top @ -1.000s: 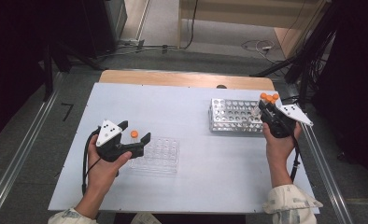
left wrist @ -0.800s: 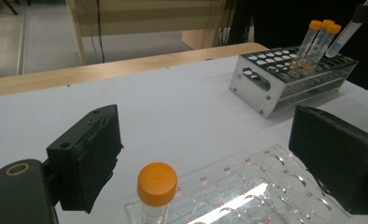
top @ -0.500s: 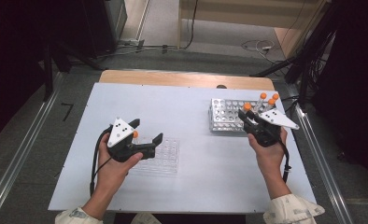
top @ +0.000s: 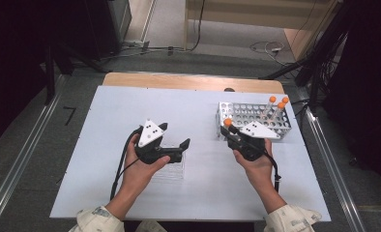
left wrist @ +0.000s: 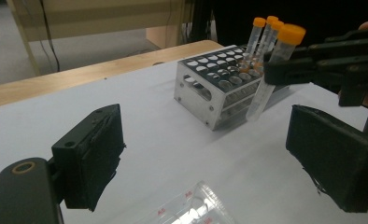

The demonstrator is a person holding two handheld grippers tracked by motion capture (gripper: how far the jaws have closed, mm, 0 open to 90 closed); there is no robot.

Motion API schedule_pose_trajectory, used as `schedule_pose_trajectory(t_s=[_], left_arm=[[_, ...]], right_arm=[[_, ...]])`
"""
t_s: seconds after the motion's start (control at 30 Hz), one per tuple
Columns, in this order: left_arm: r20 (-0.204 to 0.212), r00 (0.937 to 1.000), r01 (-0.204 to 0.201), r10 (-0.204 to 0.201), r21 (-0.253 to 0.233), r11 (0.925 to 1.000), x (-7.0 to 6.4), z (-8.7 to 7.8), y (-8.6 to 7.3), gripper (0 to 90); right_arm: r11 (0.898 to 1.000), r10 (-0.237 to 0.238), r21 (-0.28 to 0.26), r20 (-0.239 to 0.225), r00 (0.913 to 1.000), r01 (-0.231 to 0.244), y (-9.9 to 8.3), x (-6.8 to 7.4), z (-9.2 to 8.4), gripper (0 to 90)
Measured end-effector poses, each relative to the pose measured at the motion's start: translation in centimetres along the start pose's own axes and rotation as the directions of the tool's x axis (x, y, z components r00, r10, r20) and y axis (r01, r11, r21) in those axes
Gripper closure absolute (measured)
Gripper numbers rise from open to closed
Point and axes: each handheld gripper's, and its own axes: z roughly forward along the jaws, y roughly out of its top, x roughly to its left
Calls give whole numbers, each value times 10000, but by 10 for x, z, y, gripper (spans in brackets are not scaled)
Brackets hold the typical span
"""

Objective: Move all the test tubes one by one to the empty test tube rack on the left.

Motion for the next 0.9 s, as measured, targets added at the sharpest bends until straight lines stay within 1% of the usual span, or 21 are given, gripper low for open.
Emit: schedule_pose_trajectory(t_s=[0.13, 0.23, 0.33, 0.4, 0.47, 0.53, 0.6, 0.67, 0.77, 0.9], left_arm=[[212, 9997, -126, 126, -30, 9999, -8, 9, 4, 154], [424, 9989, -215, 218, -96, 9997, -16, 15, 7, 159], [559, 9977, -390, 396, -130, 9992, -25, 20, 10, 168], [621, 9968, -499, 509, -169, 9986, -29, 23, 12, 185], [634, 9966, -520, 532, -198, 9984, -32, 28, 11, 215], [680, 9963, -511, 518, -121, 9986, -35, 32, 10, 251], [756, 9959, -495, 503, -128, 9987, -37, 36, 9, 289], [803, 9952, -543, 552, -141, 9984, -40, 39, 8, 328], [848, 9950, -513, 522, -130, 9986, -41, 42, 8, 383], [819, 9953, -511, 520, -130, 9986, -41, 44, 7, 465]], right_arm=[[9998, -113, 152, -217, 9997, 117, -2, 6, 4, 717], [9997, -154, 189, -415, 9990, 162, -2, 10, 5, 718], [9995, -84, 305, -697, 9975, 105, -2, 16, 6, 718], [9990, -221, 372, -896, 9957, 255, -2, 20, 6, 717], [9987, -223, 441, -1108, 9936, 273, -3, 24, 6, 718], [9983, -292, 472, -1312, 9909, 356, -2, 28, 6, 717], [9980, -162, 579, -1663, 9859, 261, -2, 30, 6, 717], [9972, -149, 689, -1907, 9815, 285, -3, 31, 8, 718], [9967, -140, 751, -2113, 9773, 305, -4, 33, 9, 717], [9970, -39, 741, -2307, 9730, 216, -3, 36, 9, 717]])
